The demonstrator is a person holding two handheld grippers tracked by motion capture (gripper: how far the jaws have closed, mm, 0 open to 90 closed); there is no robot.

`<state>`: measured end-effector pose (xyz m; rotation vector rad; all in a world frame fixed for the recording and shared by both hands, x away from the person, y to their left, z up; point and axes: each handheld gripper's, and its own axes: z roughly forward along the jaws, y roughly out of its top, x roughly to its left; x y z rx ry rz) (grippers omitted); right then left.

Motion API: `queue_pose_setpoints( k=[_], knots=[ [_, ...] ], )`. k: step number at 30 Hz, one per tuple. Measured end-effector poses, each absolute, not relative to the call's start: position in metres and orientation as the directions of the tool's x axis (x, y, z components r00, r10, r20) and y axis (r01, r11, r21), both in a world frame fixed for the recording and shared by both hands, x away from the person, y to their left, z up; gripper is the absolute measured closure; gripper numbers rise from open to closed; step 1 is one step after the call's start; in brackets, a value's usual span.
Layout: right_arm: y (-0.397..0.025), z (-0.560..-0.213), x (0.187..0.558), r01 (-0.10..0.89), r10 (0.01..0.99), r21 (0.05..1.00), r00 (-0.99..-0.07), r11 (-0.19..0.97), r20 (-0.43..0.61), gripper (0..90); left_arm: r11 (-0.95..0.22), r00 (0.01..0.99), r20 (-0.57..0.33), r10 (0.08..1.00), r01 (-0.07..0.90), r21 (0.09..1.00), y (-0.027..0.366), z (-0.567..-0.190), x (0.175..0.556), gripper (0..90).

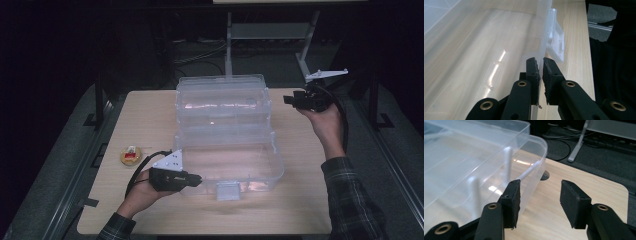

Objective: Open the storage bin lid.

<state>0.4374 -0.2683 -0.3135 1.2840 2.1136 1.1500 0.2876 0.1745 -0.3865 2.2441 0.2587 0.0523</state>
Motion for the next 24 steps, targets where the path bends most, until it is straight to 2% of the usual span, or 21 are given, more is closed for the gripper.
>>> queue_pose_setpoints(
  k=[13, 24],
  knots=[
    [-0.271, -0.321, 0.392, 0.506, 0.803, 0.816, -0.590, 0.280, 0.091, 49.1, -0.613, 0.977, -0.056, 0.208, 0.174, 0.771, 0.175, -0.387, 0.288, 83.0],
    [-0.259, -0.336, 0.344, 0.450, 0.671, 0.810, -0.735, 0.377, 0.096, 49.3, -0.610, 0.975, -0.066, 0.211, 0.184, 0.771, 0.175, -0.387, 0.288, 83.1]
  ],
)
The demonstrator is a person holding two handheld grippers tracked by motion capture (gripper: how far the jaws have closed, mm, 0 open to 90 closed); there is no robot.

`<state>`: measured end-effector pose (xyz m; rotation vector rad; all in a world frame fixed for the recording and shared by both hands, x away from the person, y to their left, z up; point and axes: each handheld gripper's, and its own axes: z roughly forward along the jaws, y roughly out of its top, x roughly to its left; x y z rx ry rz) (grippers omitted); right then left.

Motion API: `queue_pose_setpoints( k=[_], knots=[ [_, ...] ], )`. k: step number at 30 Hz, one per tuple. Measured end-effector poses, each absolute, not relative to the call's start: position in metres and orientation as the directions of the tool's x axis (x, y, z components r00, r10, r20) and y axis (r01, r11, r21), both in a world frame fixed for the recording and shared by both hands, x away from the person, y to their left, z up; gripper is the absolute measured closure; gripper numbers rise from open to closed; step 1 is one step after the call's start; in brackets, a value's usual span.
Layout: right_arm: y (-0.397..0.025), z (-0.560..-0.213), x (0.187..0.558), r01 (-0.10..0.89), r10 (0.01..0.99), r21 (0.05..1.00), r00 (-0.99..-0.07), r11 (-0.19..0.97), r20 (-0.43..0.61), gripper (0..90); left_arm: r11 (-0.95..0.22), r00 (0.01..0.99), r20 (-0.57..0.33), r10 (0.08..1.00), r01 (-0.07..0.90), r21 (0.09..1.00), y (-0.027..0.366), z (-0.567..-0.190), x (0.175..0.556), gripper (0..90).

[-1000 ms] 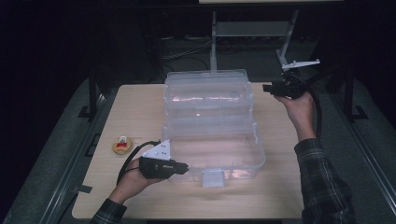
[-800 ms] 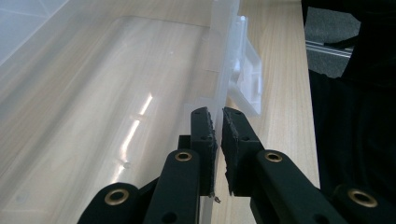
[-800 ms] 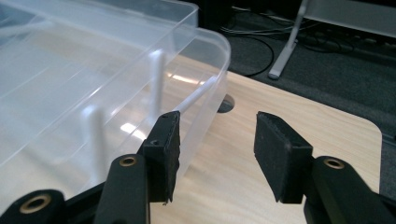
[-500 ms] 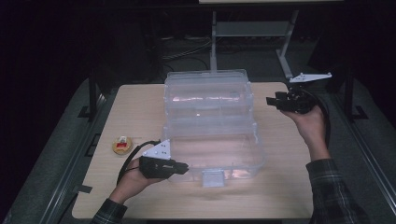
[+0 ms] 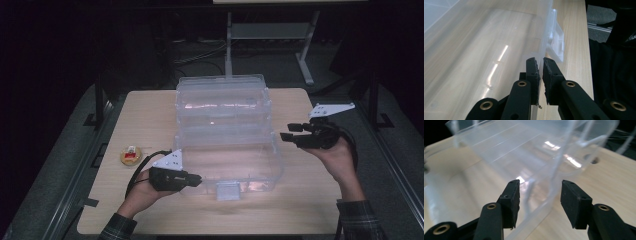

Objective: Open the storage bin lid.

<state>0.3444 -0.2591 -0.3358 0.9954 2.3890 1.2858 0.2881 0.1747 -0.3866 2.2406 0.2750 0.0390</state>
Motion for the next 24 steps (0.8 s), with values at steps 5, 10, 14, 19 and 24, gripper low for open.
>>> queue_pose_setpoints(
  k=[5, 10, 14, 19, 24],
  knots=[
    [-0.248, -0.342, 0.332, 0.428, 0.603, 0.801, -0.790, 0.418, 0.108, 49.6, -0.610, 0.975, -0.066, 0.212, 0.184, 0.770, 0.175, -0.387, 0.288, 83.0],
    [-0.238, -0.346, 0.324, 0.402, 0.548, 0.796, -0.829, 0.453, 0.107, 49.4, -0.610, 0.975, -0.069, 0.212, 0.187, 0.770, 0.175, -0.387, 0.288, 83.0],
    [-0.227, -0.351, 0.316, 0.371, 0.482, 0.792, -0.869, 0.485, 0.112, 49.7, -0.611, 0.975, -0.067, 0.212, 0.186, 0.770, 0.175, -0.387, 0.288, 83.0],
    [-0.212, -0.360, 0.305, 0.328, 0.383, 0.779, -0.915, 0.535, 0.123, 54.2, -0.610, 0.975, -0.069, 0.212, 0.187, 0.770, 0.175, -0.387, 0.288, 83.1],
    [-0.200, -0.370, 0.299, 0.313, 0.313, 0.752, -0.938, 0.579, 0.149, 55.3, -0.610, 0.975, -0.069, 0.211, 0.186, 0.770, 0.175, -0.387, 0.288, 83.0]
  ],
)
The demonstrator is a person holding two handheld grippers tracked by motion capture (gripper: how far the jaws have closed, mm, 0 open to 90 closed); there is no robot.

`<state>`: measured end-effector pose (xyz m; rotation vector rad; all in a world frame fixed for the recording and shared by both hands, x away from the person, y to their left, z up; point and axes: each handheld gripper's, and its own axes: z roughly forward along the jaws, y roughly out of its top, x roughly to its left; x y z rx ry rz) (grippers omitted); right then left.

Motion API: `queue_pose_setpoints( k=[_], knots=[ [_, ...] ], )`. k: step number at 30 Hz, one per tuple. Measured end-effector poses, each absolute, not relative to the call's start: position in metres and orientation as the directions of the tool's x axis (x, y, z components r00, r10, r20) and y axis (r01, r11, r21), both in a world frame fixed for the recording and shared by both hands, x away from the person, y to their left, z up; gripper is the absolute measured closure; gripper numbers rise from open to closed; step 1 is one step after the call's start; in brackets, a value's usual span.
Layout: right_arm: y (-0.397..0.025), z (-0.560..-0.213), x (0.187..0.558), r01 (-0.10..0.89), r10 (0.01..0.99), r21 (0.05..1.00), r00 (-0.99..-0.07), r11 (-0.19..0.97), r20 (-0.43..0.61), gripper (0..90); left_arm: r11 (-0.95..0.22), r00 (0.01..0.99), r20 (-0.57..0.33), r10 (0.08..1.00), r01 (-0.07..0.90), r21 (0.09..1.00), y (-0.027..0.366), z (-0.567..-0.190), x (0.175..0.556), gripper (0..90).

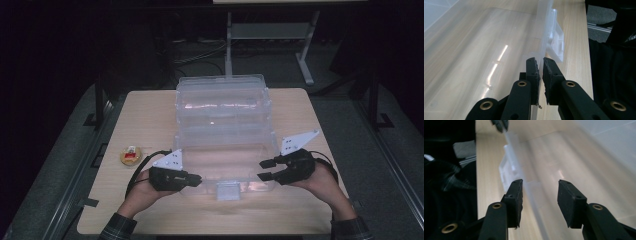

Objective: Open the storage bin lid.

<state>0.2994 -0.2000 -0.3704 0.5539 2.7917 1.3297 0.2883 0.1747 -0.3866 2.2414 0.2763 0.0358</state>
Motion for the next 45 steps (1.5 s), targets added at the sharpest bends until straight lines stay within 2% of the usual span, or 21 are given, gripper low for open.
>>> queue_pose_setpoints(
  k=[5, 17, 41, 45],
  knots=[
    [-0.192, -0.381, 0.299, 0.299, 0.281, 0.734, -0.948, 0.610, 0.153, 58.8, -0.611, 0.975, -0.071, 0.210, 0.188, 0.769, 0.175, -0.387, 0.289, 83.1],
    [-0.184, -0.388, 0.294, 0.253, 0.258, 0.718, -0.960, 0.649, 0.105, 77.1, -0.616, 0.976, -0.085, 0.198, 0.191, 0.764, 0.178, -0.386, 0.289, 83.1],
    [-0.172, -0.388, 0.280, 0.217, 0.243, 0.727, -0.967, 0.651, 0.071, 80.0, -0.610, 0.970, -0.114, 0.214, 0.224, 0.760, 0.191, -0.384, 0.287, 80.4],
    [-0.172, -0.388, 0.280, 0.220, 0.241, 0.726, -0.967, 0.651, 0.076, 80.0, -0.579, 0.968, -0.130, 0.216, 0.234, 0.781, 0.195, -0.380, 0.287, 78.8]
  ],
)
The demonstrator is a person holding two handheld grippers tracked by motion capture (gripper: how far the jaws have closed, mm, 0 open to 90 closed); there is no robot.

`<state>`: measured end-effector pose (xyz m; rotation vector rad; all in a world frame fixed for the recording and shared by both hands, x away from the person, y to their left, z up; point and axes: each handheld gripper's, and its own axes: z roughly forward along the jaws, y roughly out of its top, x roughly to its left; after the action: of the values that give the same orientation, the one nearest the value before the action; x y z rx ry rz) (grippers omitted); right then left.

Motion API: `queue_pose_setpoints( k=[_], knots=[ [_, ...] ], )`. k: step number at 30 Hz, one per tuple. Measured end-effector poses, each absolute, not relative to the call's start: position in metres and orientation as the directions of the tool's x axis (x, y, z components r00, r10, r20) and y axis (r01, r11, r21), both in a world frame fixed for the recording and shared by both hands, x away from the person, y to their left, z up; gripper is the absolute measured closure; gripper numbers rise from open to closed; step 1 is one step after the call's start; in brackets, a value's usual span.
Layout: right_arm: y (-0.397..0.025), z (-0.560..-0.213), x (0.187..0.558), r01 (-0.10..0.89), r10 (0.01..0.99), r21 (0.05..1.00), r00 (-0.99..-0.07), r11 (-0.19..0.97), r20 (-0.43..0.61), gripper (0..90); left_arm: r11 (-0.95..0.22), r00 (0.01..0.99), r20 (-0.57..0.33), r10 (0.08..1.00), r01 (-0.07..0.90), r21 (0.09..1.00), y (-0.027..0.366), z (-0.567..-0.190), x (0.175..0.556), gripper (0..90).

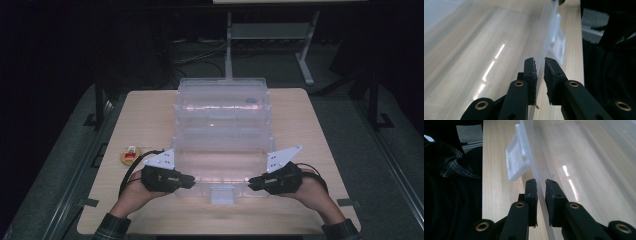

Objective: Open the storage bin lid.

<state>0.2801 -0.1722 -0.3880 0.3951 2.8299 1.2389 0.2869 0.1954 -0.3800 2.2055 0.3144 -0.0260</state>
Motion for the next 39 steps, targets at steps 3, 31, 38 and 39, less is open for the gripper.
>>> queue_pose_setpoints(
  k=[3, 31, 38, 39],
  knots=[
    [-0.172, -0.388, 0.281, 0.220, 0.237, 0.726, -0.968, 0.652, 0.081, 79.9, -0.574, 0.965, -0.120, 0.233, 0.236, 0.784, 0.201, -0.373, 0.286, 74.6],
    [-0.172, -0.387, 0.282, 0.208, 0.227, 0.723, -0.971, 0.659, 0.073, 80.5, -0.529, 0.831, -0.062, 0.554, 0.408, 0.745, 0.285, -0.366, 0.304, 51.3],
    [-0.172, -0.387, 0.282, 0.207, 0.226, 0.722, -0.971, 0.660, 0.072, 80.5, -0.505, 0.769, -0.041, 0.638, 0.458, 0.732, 0.304, -0.372, 0.311, 47.9],
    [-0.172, -0.387, 0.281, 0.207, 0.226, 0.722, -0.971, 0.660, 0.072, 80.5, -0.501, 0.759, -0.040, 0.650, 0.467, 0.729, 0.307, -0.372, 0.311, 47.4]
  ],
)
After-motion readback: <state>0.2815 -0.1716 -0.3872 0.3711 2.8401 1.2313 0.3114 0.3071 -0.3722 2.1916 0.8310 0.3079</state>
